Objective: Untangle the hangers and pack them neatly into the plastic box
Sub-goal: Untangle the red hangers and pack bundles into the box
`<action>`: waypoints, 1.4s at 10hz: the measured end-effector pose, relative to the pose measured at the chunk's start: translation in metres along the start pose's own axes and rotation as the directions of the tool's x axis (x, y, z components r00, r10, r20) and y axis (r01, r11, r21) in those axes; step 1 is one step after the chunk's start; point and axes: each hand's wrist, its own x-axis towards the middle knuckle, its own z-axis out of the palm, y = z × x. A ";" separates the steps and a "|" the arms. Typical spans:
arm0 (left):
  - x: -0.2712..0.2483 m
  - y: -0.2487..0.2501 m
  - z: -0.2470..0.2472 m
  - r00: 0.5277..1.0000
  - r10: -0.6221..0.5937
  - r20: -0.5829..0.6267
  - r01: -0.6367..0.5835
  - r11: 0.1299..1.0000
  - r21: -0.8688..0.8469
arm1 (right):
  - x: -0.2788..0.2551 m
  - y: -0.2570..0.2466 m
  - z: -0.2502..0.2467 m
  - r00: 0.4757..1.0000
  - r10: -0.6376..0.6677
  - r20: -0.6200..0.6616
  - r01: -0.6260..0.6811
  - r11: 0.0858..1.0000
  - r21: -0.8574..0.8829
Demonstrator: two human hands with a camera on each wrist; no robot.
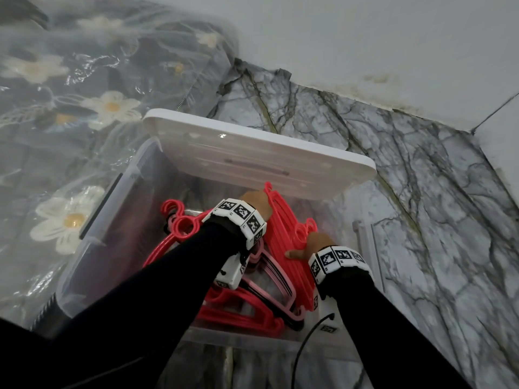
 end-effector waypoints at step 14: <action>0.036 -0.035 0.057 0.977 0.069 0.204 -0.148 0.902 0.405 | 0.005 -0.002 -0.007 0.984 0.143 0.110 -0.153 0.984 0.092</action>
